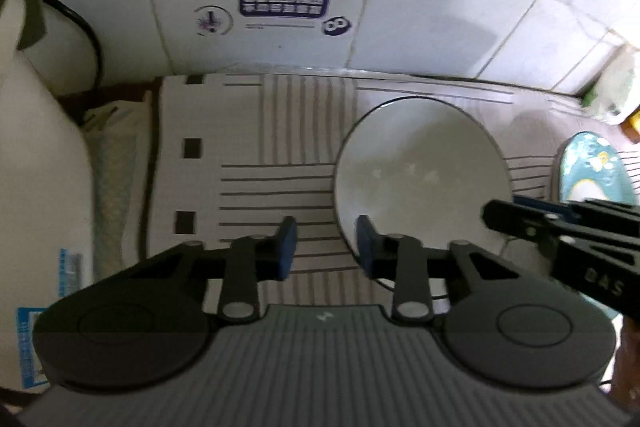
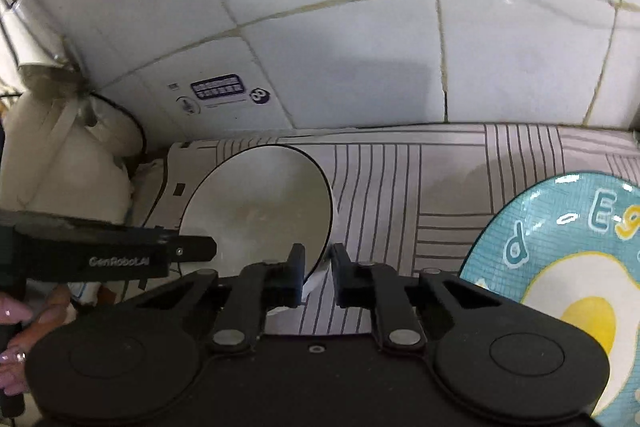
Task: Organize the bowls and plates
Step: 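Grasp the white bowl rim with the left gripper and lift it, then carry the bowl with the left gripper toward the bowl stack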
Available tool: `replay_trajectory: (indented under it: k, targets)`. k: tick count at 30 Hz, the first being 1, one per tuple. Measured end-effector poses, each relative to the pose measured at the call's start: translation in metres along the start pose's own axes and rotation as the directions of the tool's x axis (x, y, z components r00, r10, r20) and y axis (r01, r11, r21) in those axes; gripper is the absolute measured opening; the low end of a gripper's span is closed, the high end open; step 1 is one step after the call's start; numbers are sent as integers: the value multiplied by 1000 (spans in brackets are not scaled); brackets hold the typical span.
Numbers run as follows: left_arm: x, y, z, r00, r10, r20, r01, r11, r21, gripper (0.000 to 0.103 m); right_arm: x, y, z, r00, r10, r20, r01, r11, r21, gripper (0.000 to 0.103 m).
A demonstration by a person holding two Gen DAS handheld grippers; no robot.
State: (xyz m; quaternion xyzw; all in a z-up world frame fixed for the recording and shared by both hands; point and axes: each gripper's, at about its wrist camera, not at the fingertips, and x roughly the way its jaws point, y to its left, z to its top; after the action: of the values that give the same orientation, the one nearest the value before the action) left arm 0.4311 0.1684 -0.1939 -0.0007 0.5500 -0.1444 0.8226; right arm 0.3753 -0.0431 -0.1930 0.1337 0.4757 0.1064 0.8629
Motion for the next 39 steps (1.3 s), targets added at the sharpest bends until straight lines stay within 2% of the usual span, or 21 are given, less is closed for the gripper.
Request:
replay_trajectory:
  k: [2, 4, 6, 9, 13, 16, 21, 25, 28, 39]
  targets:
    - [1, -2, 0, 1000, -20, 0, 20, 1000, 1, 15, 2, -2, 1, 1000, -1, -3, 1, 1000, 20, 15]
    - [3, -5, -2, 1000, -1, 7, 1, 1000, -10, 14, 4, 0, 1, 1000, -10, 1, 10, 1000, 18, 15]
    - [4, -4, -3, 1000, 7, 15, -6, 999, -46, 14, 5, 2, 0, 1000, -18, 8, 18, 1000, 12, 15]
    - [5, 3, -2, 1000, -25, 6, 26, 991, -132, 10, 6, 1, -2, 1000, -21, 14, 21, 1000, 16, 15]
    - [-1, -3, -4, 999, -24, 22, 26, 995, -97, 10, 19, 0, 0, 999, -44, -9, 45, 998, 32, 15]
    - [-6, 1, -7, 999, -48, 7, 49, 990, -129, 10, 21, 2, -2, 998, -53, -17, 54, 997, 54, 14]
    - [-23, -3, -26, 999, -47, -28, 42, 988, -145, 9, -5, 9, -13, 1000, -22, 4, 21, 999, 49, 15]
    - [-44, -14, -48, 994, -86, -61, 76, 987, -144, 11, -36, 10, -26, 1000, -13, 21, 11, 997, 72, 15]
    - [-64, -24, -62, 993, -99, -70, 90, 988, -127, 12, -57, 8, -38, 1000, 0, 23, -2, 995, 99, 15]
    - [-115, -73, -85, 993, -46, -105, 51, 998, 45, 12, -121, 7, -71, 999, 25, 30, -28, 993, 117, 15]
